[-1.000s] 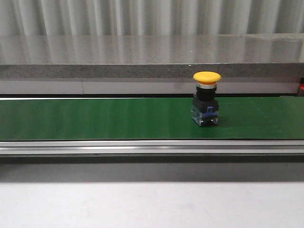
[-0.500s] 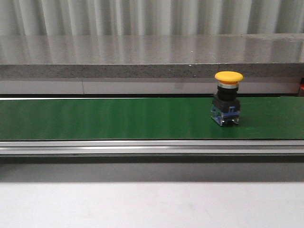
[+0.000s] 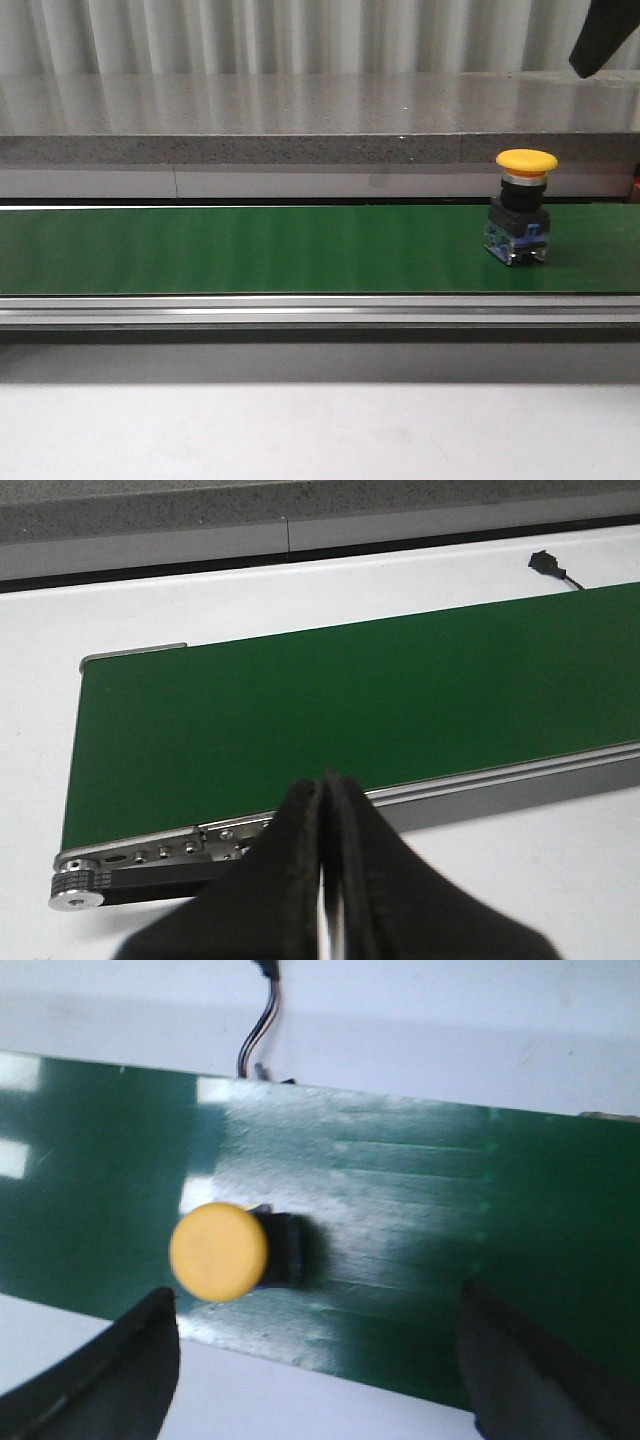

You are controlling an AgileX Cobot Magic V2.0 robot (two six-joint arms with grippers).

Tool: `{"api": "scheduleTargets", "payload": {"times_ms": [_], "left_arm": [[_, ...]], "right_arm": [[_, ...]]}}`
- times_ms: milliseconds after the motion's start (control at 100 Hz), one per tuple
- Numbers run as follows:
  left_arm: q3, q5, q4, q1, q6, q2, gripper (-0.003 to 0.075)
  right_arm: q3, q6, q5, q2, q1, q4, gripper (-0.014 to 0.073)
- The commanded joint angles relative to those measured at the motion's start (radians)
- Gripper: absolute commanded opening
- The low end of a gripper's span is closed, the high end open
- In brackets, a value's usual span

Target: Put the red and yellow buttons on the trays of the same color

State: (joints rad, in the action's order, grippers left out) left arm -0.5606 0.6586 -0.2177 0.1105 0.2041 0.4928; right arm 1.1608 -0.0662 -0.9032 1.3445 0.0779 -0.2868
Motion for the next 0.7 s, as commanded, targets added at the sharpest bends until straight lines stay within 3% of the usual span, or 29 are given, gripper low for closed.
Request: {"api": "scheduleTargets", "payload": {"times_ms": [0, 210, 510, 610, 690], "left_arm": [[-0.027, -0.075, -0.011, 0.008, 0.002, 0.002, -0.002], [-0.027, -0.075, -0.011, 0.008, 0.002, 0.002, -0.002], [-0.027, -0.075, -0.011, 0.008, 0.002, 0.002, -0.002], [-0.027, -0.075, -0.011, 0.008, 0.002, 0.002, -0.002], [-0.027, -0.075, -0.011, 0.008, 0.002, 0.002, -0.002]], "right_arm": [[0.028, -0.024, 0.006, -0.012, 0.033, -0.007, 0.0571], [0.028, -0.072, -0.046, 0.059, 0.079, -0.007, 0.0571], [0.028, -0.092, 0.076, 0.156, 0.079, 0.106, 0.0567], [0.028, -0.092, 0.099, 0.176, 0.079, 0.124, 0.0466], [0.028, -0.092, 0.105, 0.181, 0.079, 0.125, 0.0303]]}}
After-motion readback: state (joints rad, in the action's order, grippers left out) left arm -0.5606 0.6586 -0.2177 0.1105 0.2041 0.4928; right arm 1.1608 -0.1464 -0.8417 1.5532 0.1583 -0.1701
